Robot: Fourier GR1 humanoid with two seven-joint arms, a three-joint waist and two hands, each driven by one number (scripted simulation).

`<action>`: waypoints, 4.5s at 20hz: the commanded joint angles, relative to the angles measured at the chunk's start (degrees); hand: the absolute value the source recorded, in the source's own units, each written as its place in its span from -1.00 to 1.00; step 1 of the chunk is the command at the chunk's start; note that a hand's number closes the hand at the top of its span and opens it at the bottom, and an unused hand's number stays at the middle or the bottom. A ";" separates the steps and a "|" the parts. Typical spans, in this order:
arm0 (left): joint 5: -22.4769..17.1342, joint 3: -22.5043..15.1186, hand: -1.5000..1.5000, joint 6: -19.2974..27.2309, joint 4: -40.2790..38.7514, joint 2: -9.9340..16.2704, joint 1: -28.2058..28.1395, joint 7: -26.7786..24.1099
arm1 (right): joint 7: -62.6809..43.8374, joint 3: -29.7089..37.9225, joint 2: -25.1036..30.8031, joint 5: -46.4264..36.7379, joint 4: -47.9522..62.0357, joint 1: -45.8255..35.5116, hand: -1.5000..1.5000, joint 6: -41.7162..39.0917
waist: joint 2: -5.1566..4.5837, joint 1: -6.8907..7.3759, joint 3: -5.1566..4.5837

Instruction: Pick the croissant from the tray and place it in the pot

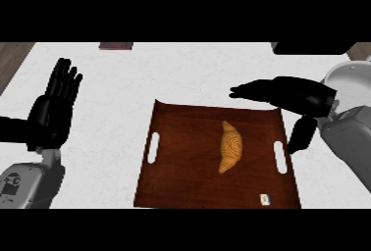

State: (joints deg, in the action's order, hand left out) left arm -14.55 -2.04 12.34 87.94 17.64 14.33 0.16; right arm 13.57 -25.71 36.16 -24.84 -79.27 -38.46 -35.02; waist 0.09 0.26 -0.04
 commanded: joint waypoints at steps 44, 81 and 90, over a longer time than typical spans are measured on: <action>5.56 7.38 0.00 -6.58 3.36 -4.36 -0.69 3.70 | 6.60 -0.87 -28.45 -38.15 20.06 10.26 1.00 12.15 | -0.12 0.14 0.05; 7.12 8.42 0.00 -7.12 -1.14 -5.36 0.06 1.46 | -61.93 -2.01 -36.14 -58.04 -29.90 16.77 1.00 32.35 | 0.37 -1.58 -0.02; 6.80 9.50 0.00 -7.00 -1.19 -6.07 -0.12 -0.25 | -55.05 17.97 -23.06 -49.69 -44.22 23.76 1.00 28.94 | -0.03 -0.87 0.04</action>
State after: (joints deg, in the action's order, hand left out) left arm -7.73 6.52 5.65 88.34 11.73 14.62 2.33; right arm -42.59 -14.48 9.53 -77.62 -118.25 -17.25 -3.71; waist 0.22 -0.77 0.01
